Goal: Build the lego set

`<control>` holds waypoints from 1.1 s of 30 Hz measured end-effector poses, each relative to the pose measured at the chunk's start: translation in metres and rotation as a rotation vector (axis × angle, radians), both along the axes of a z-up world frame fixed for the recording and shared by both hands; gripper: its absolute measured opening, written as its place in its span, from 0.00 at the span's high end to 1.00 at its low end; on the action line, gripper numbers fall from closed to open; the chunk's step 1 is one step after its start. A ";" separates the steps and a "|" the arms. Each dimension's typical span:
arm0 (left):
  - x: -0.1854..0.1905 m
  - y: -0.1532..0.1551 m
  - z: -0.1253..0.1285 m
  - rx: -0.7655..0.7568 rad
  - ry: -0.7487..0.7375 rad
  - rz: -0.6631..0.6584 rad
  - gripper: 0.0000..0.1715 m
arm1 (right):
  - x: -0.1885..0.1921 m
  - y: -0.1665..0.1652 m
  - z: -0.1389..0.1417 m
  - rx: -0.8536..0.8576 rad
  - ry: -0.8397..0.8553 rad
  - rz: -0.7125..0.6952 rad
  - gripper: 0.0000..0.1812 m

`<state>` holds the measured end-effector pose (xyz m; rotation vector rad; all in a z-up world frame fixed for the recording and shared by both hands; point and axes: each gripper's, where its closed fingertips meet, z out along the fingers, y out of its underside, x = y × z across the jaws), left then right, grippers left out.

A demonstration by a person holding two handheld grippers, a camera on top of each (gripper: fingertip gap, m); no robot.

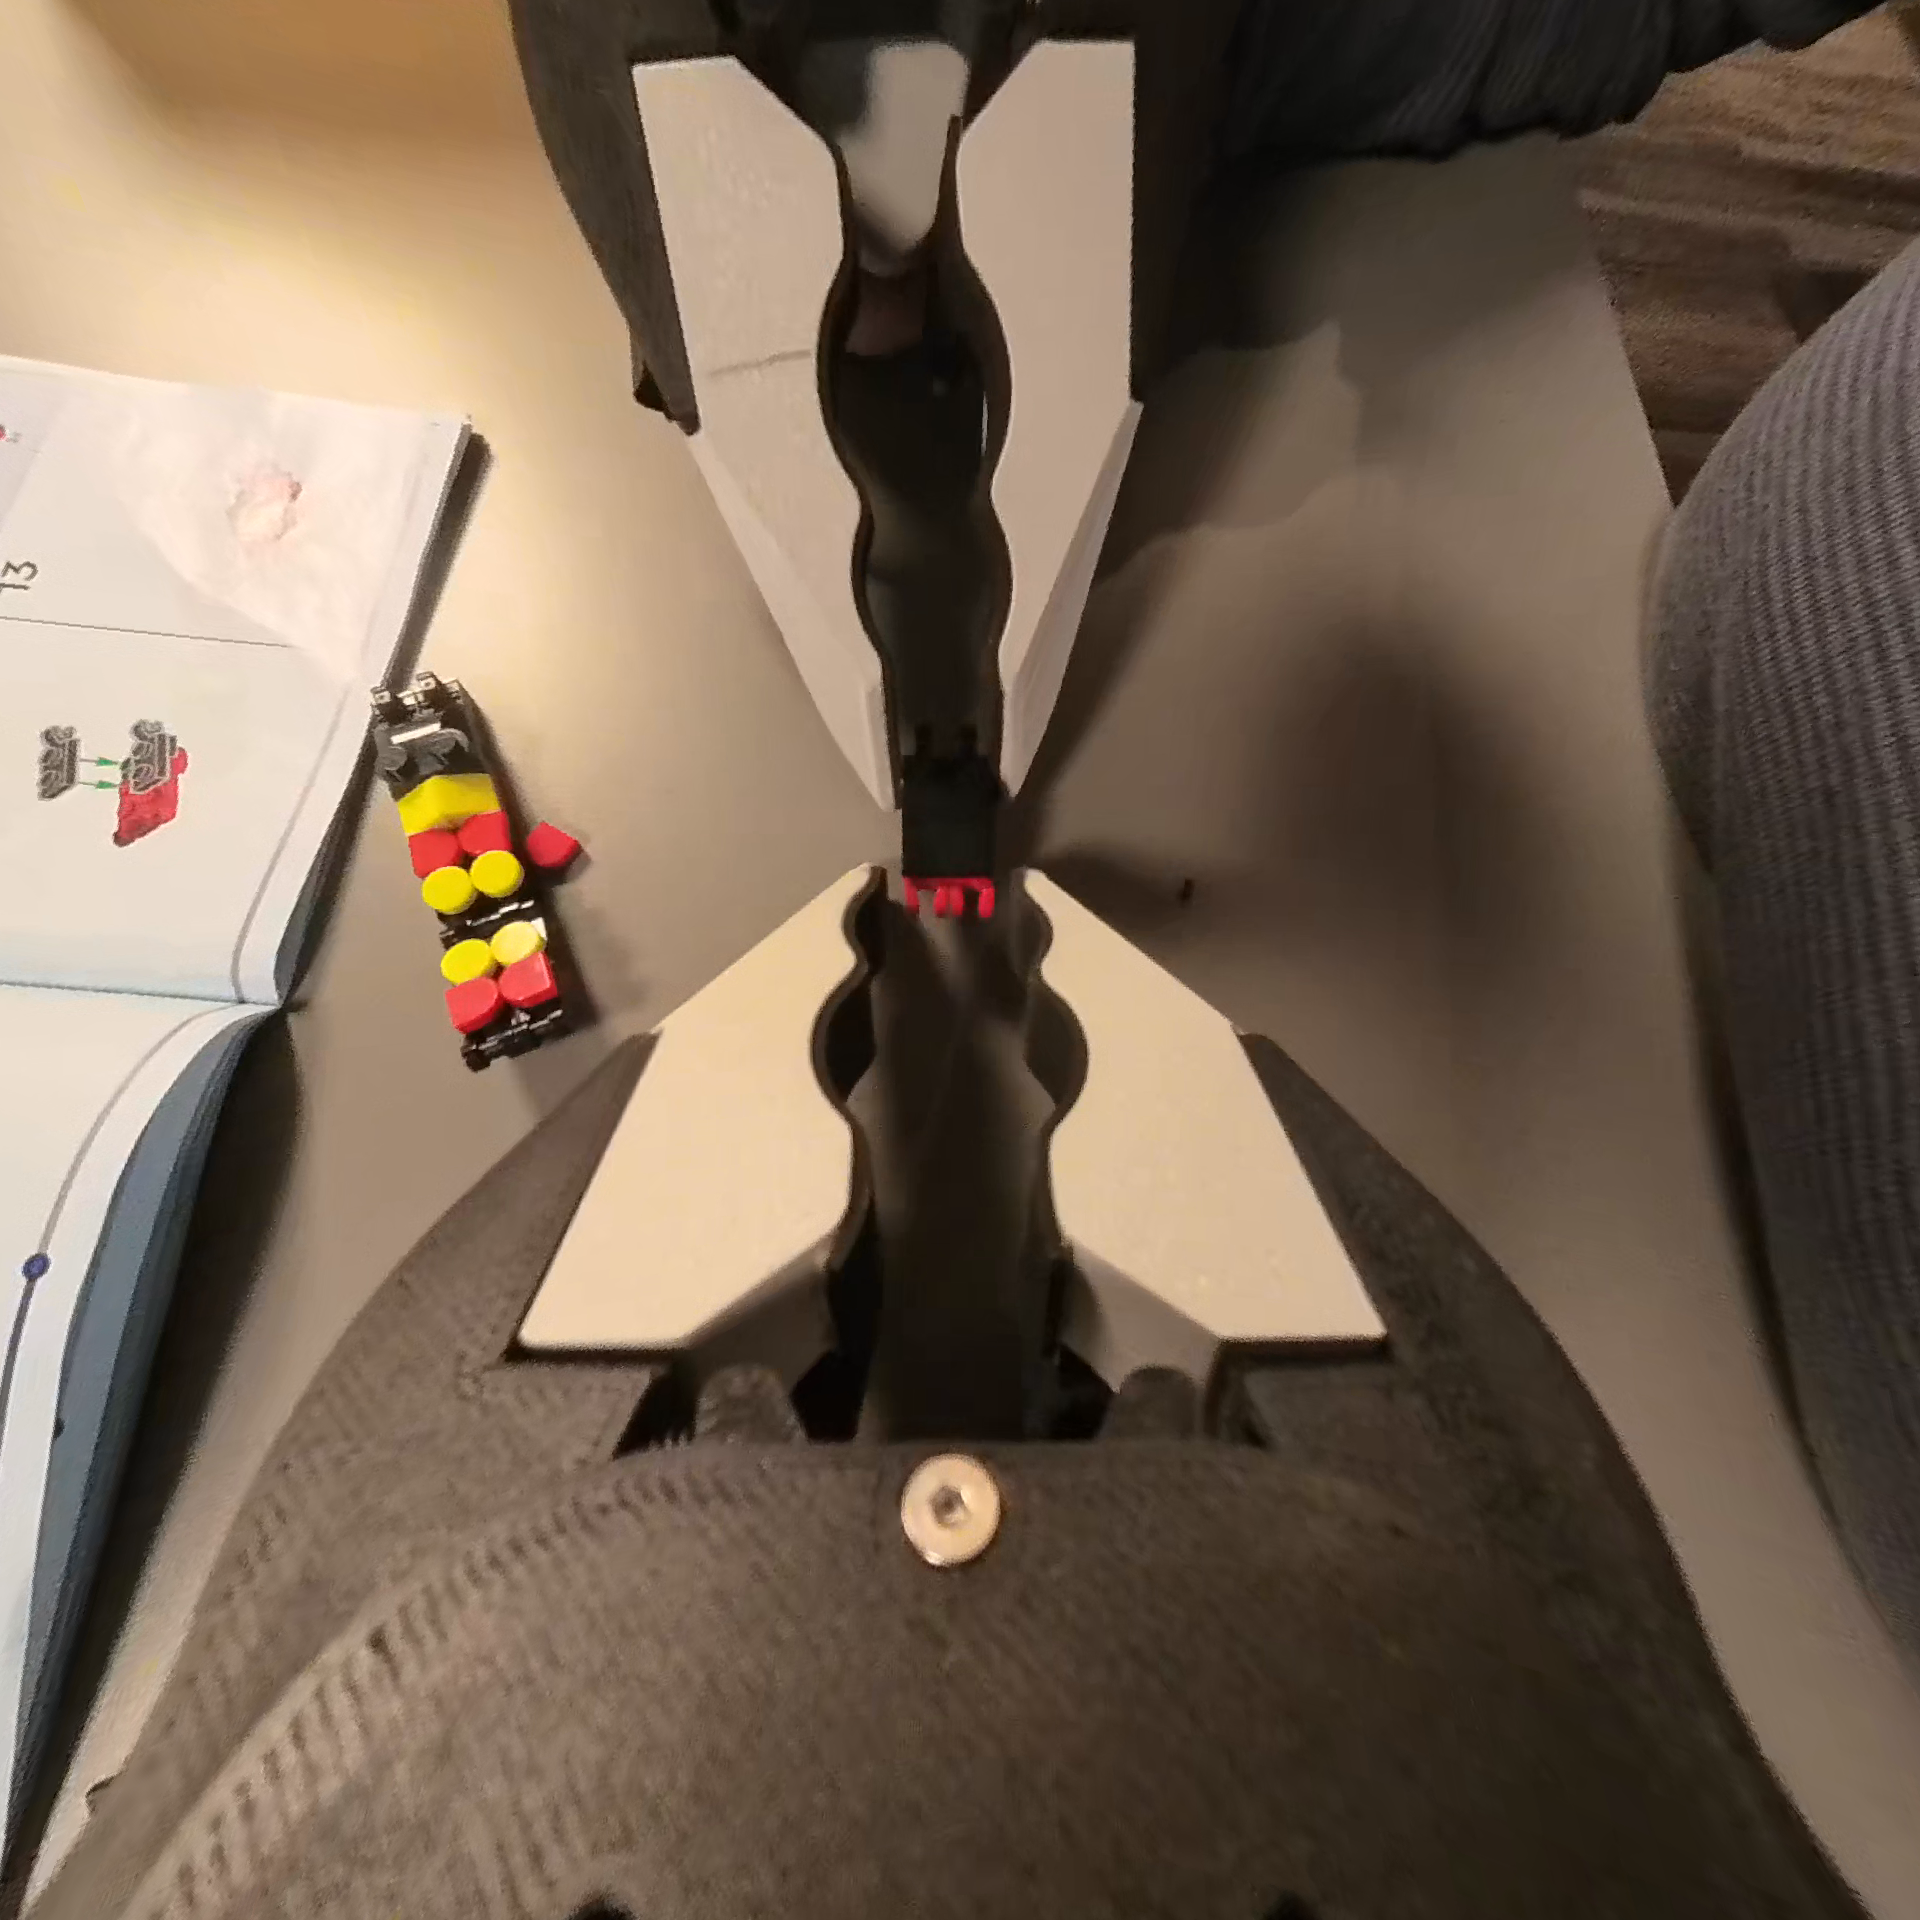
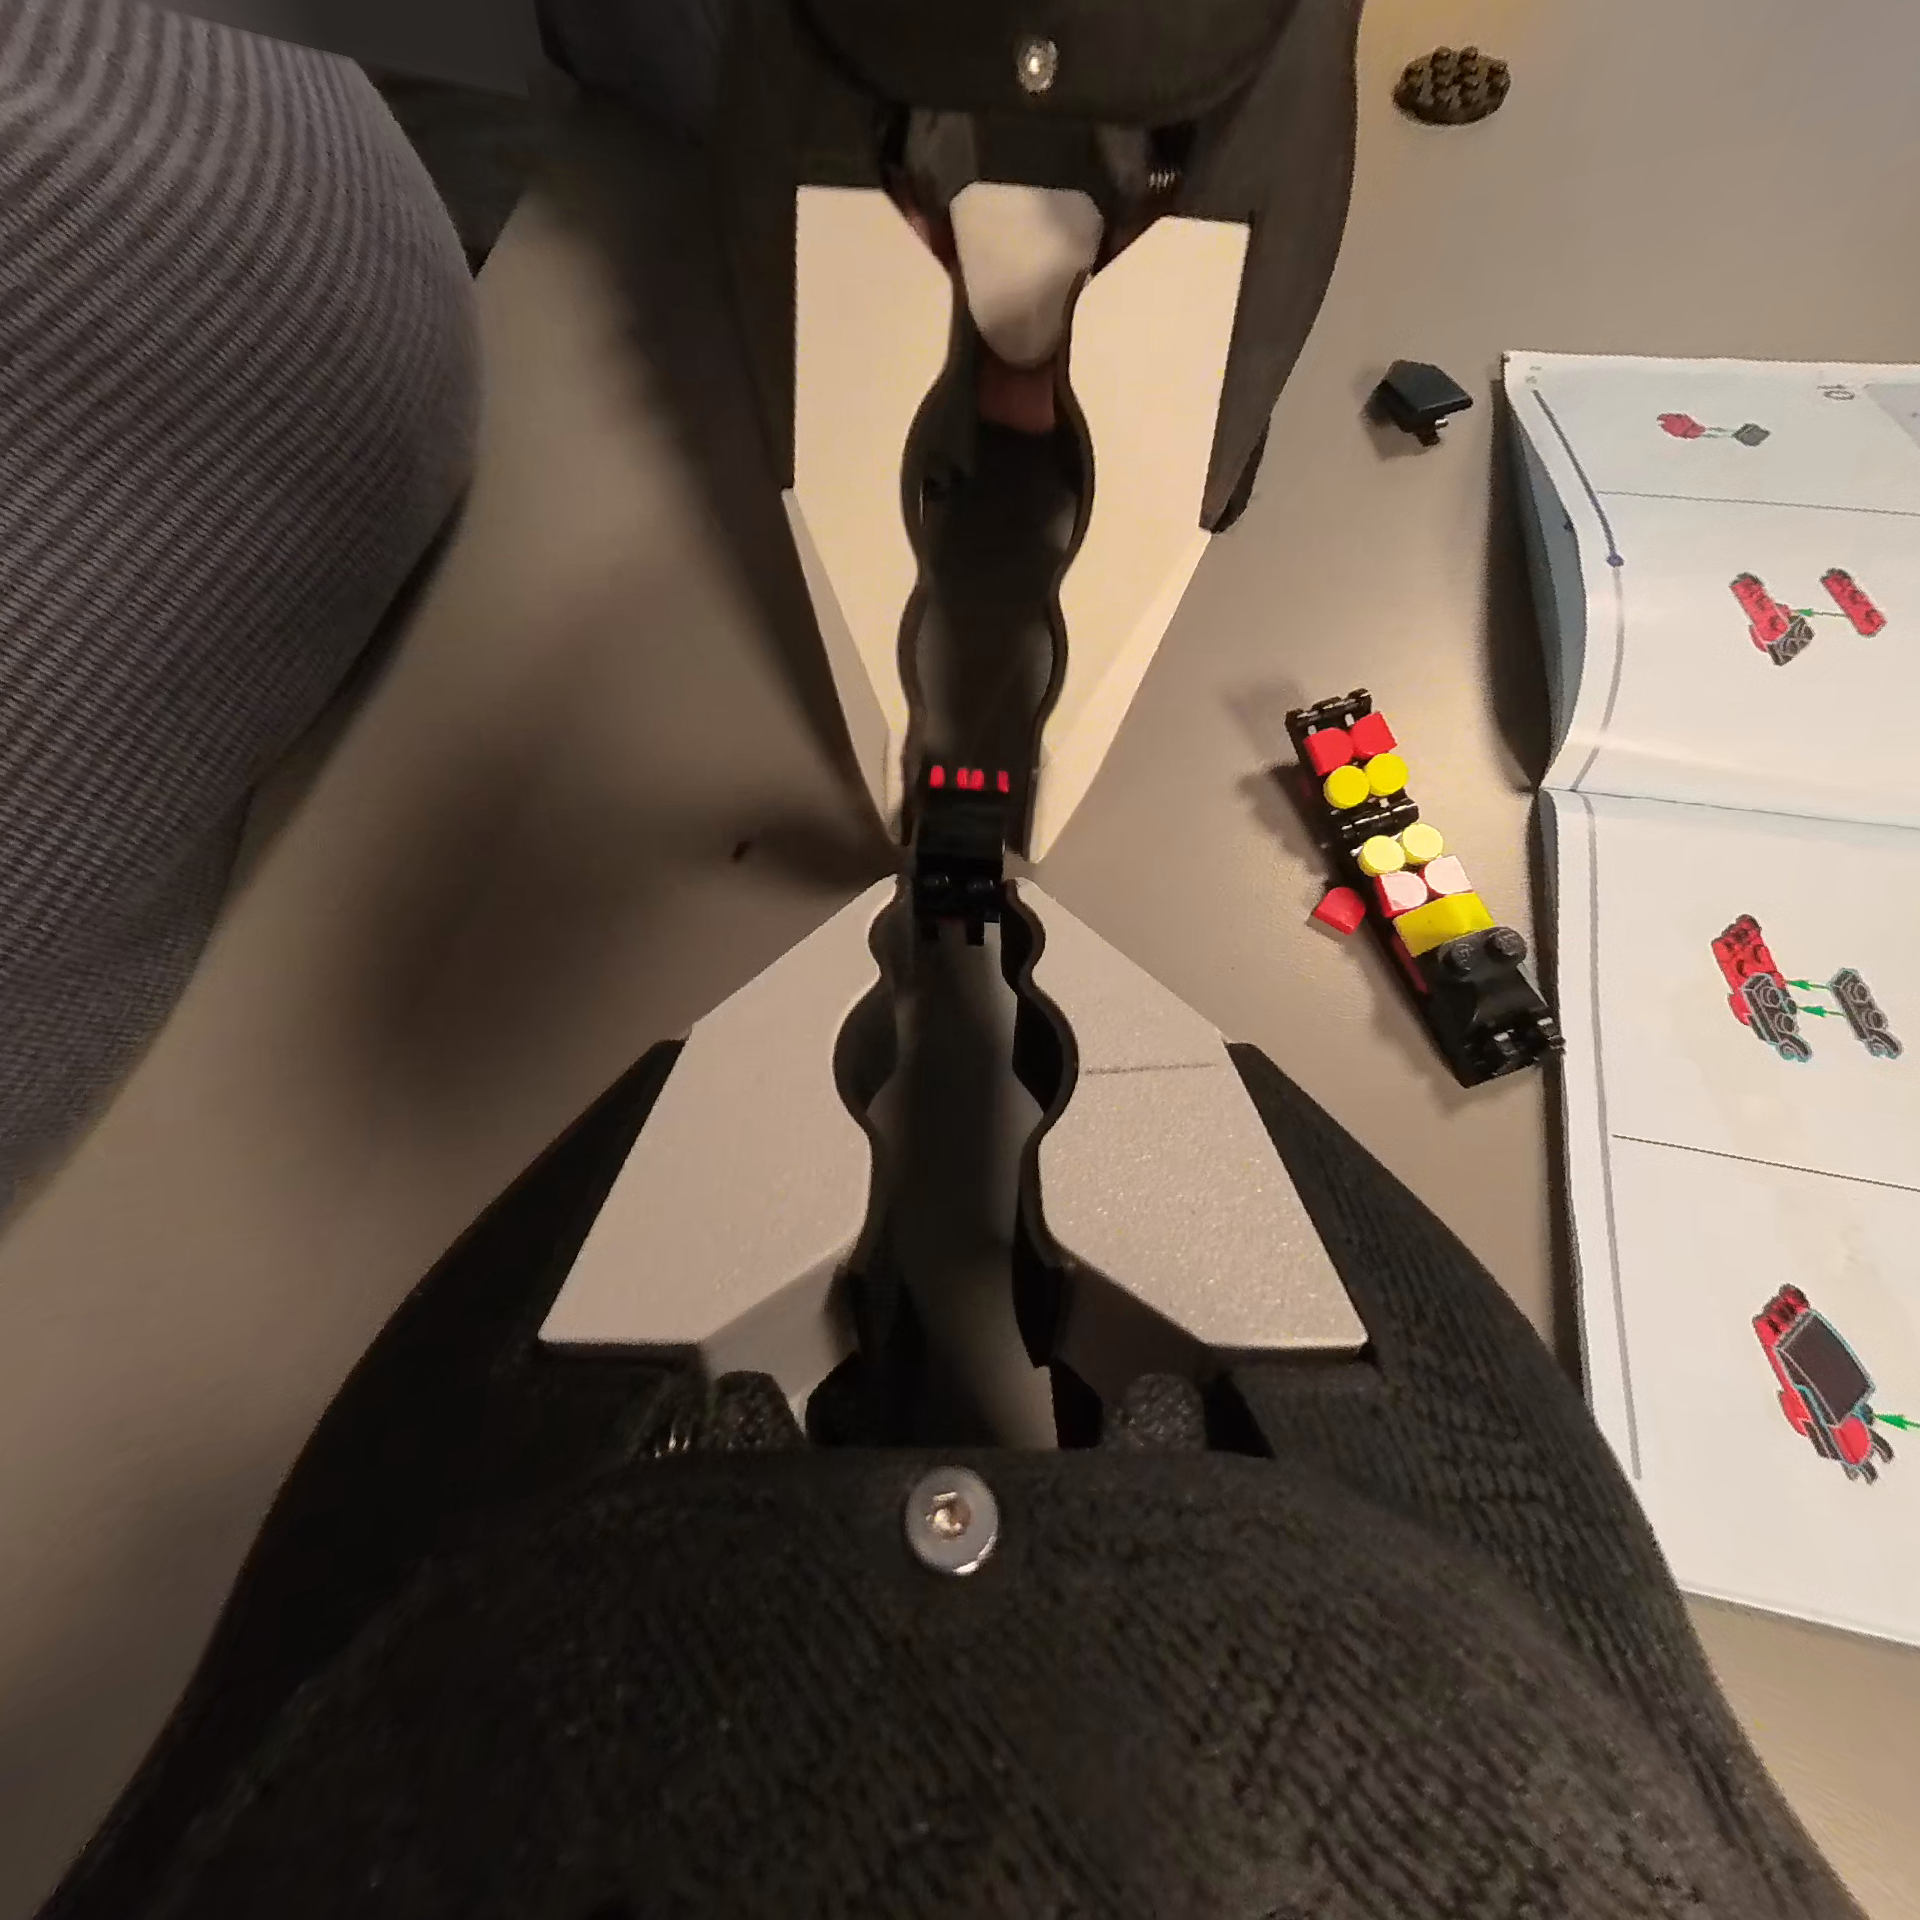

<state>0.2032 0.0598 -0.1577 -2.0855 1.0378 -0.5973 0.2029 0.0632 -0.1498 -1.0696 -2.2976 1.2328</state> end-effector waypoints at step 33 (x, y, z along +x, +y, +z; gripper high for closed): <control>-0.002 0.002 0.018 -0.159 -0.252 0.036 0.91 | -0.017 0.002 0.016 0.969 0.676 0.089 0.94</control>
